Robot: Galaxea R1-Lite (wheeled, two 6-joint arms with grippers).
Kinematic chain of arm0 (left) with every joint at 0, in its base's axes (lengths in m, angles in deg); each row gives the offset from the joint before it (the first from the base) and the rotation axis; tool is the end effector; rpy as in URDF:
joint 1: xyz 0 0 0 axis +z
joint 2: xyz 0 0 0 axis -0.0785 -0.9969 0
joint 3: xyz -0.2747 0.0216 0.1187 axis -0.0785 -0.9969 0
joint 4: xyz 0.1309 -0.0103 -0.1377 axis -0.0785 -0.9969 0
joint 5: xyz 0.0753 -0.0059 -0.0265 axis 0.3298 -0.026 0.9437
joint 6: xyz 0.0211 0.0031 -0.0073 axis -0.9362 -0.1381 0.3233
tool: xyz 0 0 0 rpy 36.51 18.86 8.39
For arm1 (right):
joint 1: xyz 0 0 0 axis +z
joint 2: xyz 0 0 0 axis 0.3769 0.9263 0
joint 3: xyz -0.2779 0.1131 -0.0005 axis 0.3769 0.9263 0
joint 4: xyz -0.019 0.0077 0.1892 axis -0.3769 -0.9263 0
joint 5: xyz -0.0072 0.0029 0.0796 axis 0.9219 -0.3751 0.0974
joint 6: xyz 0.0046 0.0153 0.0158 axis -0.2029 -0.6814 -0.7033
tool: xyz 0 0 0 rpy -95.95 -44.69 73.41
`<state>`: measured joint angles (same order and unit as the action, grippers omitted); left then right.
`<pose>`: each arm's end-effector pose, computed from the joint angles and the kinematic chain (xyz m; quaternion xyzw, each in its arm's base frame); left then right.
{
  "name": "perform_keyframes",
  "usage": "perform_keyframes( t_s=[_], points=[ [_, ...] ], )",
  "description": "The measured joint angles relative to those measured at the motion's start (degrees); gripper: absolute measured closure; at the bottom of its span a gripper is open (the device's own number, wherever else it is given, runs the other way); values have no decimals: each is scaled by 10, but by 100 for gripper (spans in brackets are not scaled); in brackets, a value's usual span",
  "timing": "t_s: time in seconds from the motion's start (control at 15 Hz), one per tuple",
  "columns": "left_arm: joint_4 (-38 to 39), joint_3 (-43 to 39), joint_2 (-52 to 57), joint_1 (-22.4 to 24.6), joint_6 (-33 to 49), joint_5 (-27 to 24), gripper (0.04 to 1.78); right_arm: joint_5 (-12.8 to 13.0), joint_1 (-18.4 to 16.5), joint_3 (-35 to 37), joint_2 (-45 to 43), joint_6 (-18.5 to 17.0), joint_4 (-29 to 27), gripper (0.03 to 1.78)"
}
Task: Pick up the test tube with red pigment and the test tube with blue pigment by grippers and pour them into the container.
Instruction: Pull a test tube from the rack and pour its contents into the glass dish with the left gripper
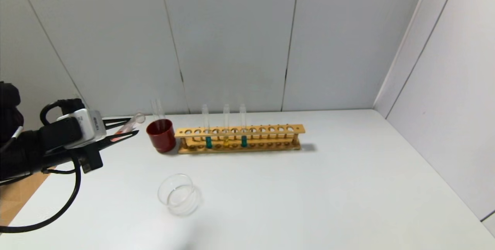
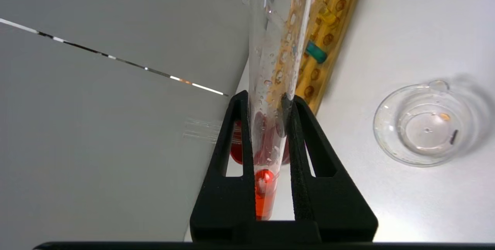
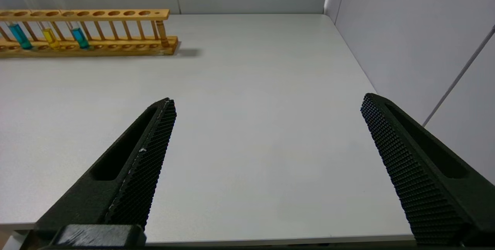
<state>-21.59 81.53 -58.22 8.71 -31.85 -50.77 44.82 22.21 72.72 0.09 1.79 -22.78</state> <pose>0.2244 0.0024 0.1927 0.4539 -0.0343 -0.3231 0.8297 -0.0229 0.0000 0.0754 0.0011 0.0000 0.0025 1.0000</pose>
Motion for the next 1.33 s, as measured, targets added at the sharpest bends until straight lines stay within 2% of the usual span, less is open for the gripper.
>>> perform_keyframes(
  t_s=[0.2, 0.4, 0.87, 1.33],
  points=[
    [114, -23, -72, 31, -20, -42, 152, 0, 0, 0, 0, 0, 0, 6],
    [211, -33, -140, 43, -40, -58, 152, 0, 0, 0, 0, 0, 0, 6],
    [223, -77, -181, 42, -128, -59, 152, 0, 0, 0, 0, 0, 0, 6],
    [233, -78, -192, 42, -203, -60, 152, 0, 0, 0, 0, 0, 0, 6]
  ],
)
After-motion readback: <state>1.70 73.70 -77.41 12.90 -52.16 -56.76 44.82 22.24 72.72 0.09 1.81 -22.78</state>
